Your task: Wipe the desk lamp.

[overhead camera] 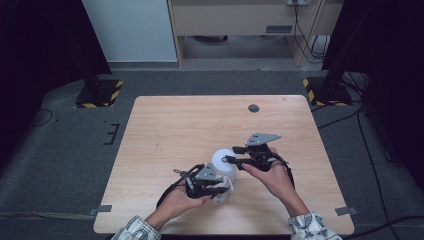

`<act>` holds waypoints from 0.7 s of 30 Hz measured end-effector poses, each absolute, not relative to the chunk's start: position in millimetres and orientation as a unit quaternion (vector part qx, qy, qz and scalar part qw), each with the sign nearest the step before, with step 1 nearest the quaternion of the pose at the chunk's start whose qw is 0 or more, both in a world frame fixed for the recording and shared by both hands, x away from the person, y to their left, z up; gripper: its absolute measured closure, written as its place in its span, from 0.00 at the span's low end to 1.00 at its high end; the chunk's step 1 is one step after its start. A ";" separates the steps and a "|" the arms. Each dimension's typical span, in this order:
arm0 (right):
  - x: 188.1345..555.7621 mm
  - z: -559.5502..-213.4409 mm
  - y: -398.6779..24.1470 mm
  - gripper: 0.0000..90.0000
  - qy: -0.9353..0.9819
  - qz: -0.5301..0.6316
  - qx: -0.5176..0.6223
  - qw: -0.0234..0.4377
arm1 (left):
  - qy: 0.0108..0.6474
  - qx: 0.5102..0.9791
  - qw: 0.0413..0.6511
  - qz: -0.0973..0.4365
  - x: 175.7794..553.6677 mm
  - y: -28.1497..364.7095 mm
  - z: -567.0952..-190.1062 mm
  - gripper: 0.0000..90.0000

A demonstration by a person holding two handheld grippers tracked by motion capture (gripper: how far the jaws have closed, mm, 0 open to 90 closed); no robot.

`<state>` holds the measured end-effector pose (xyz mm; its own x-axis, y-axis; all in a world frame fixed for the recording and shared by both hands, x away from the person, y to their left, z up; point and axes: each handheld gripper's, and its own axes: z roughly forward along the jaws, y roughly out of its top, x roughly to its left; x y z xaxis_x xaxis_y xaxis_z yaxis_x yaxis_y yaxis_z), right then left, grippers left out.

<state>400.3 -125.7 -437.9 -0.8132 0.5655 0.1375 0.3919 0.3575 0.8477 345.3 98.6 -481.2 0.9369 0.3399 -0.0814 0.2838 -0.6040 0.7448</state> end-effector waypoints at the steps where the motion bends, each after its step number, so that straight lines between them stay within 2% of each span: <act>1: 400.4 -438.0 -125.7 0.58 0.819 0.486 0.292 0.090 | 0.175 0.896 0.407 0.035 345.2 101.1 -481.6 0.85; 6: 400.3 -437.9 -125.7 0.58 0.819 0.485 0.292 0.090 | 0.185 0.892 0.411 0.041 348.1 117.9 -478.0 0.85; 13: 400.2 -437.9 -125.7 0.58 0.819 0.485 0.292 0.091 | 0.199 0.866 0.455 0.055 351.2 135.5 -461.7 0.85; 21: 400.0 -438.3 -124.8 0.57 0.819 0.484 0.293 0.095 | 0.200 0.864 0.459 0.058 353.2 138.2 -460.9 0.85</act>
<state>400.0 -124.8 -438.3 -0.8097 0.5727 0.1281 0.3883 0.3592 0.8487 353.2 138.2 -460.9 0.9135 0.3980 -0.0842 0.2924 -0.4984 0.8162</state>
